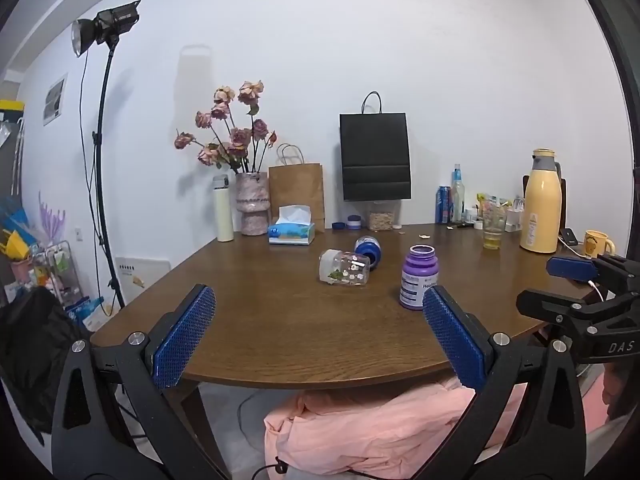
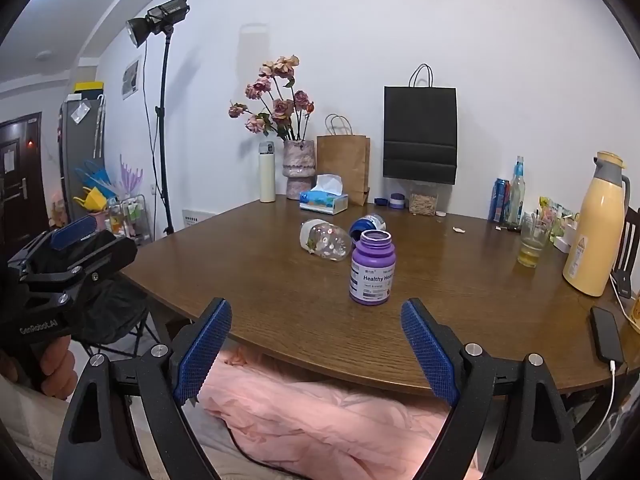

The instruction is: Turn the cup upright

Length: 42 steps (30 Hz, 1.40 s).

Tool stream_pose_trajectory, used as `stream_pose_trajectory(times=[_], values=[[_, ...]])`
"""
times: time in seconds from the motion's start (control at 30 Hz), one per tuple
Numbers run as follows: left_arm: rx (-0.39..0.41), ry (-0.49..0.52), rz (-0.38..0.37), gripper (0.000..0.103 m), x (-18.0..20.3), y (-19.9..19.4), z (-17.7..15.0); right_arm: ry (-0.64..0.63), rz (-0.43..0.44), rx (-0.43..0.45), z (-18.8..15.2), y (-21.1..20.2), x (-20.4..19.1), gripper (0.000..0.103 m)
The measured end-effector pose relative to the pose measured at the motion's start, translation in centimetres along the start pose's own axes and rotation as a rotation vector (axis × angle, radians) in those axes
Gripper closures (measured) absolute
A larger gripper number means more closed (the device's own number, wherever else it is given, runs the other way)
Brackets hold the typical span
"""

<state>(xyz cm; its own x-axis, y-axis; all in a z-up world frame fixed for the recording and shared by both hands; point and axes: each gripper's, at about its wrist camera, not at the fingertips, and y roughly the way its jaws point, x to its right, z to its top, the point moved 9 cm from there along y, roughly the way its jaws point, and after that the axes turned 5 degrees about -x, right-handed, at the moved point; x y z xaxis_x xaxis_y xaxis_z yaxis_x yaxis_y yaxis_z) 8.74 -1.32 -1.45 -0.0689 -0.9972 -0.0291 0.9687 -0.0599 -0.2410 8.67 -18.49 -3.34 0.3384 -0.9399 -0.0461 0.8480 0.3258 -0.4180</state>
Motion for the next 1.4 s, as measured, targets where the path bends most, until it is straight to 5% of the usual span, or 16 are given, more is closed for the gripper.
stream_pose_trajectory(times=[1.4], values=[[-0.019, -0.019, -0.023, 0.000, 0.0, 0.6, 0.0, -0.019, 0.002, -0.024, -0.6, 0.4, -0.6, 0.012]])
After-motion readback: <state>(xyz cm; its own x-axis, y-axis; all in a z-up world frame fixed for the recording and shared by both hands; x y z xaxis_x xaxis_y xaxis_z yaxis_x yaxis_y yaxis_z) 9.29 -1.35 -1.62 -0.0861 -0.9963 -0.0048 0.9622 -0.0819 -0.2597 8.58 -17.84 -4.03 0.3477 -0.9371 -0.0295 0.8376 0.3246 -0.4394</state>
